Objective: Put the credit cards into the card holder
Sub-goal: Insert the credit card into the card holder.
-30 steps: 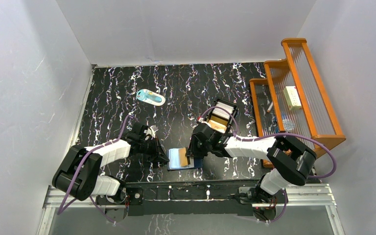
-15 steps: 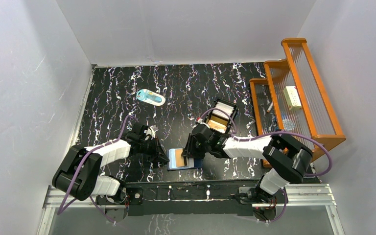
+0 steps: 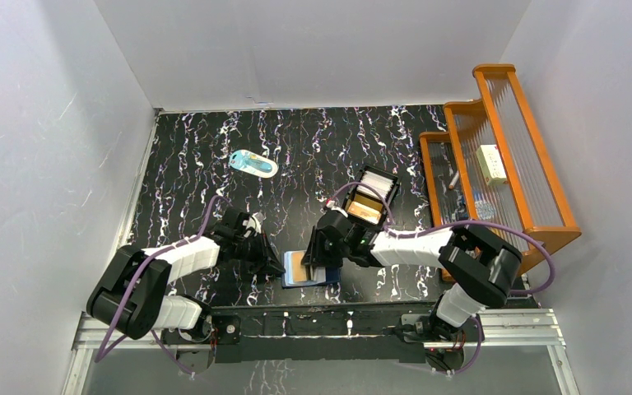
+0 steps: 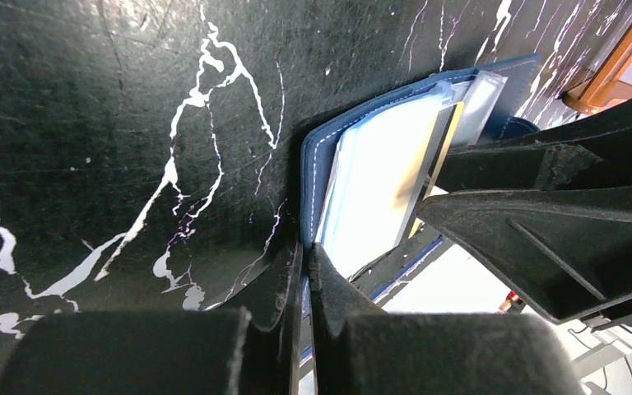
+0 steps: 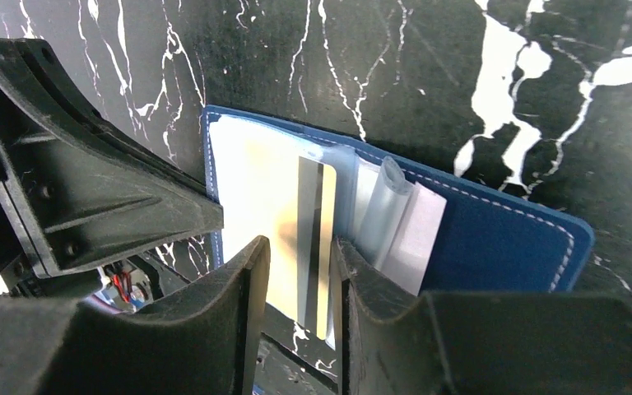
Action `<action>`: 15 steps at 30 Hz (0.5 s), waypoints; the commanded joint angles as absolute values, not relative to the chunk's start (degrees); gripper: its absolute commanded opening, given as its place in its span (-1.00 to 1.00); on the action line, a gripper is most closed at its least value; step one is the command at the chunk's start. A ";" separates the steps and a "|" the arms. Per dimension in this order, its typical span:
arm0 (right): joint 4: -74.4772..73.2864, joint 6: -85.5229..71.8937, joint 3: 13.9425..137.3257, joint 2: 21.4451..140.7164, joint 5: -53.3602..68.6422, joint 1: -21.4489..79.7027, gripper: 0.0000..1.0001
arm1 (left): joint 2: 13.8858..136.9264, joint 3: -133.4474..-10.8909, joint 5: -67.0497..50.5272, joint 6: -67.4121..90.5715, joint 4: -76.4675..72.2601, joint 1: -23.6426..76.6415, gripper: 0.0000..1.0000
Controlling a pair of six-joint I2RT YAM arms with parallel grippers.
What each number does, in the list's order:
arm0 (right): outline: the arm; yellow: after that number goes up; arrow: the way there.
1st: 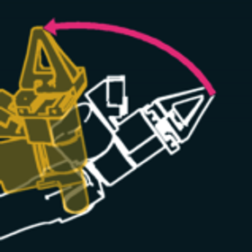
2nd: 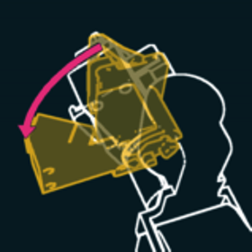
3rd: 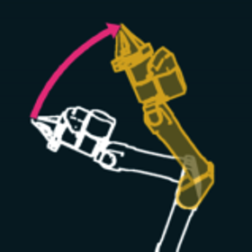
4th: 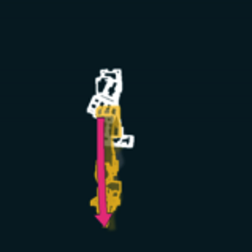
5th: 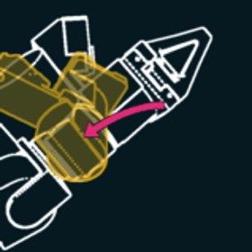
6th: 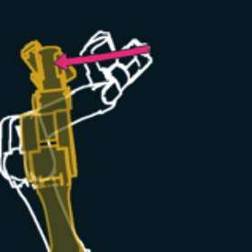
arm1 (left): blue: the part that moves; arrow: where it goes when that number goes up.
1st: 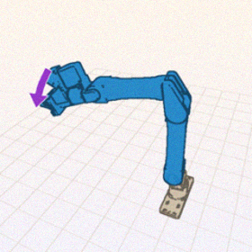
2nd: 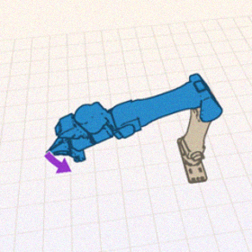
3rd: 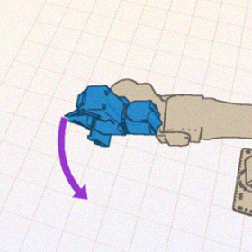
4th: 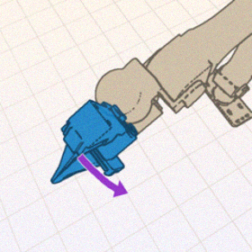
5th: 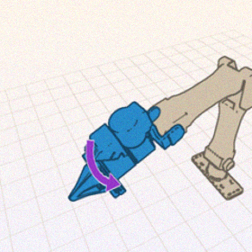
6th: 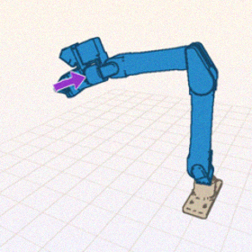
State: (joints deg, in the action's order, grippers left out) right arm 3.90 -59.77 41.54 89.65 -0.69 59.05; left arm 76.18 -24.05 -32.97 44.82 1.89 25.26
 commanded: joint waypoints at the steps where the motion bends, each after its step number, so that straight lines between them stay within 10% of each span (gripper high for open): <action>1: 4.01 -58.82 45.82 91.91 -0.51 60.29 -0.20 | 74.29 -23.30 -33.25 45.65 2.11 25.75 -1.00; 15: -5.24 -56.27 47.83 89.81 -5.63 60.62 -0.05 | 73.31 -22.98 -33.12 46.12 2.11 25.93 -1.00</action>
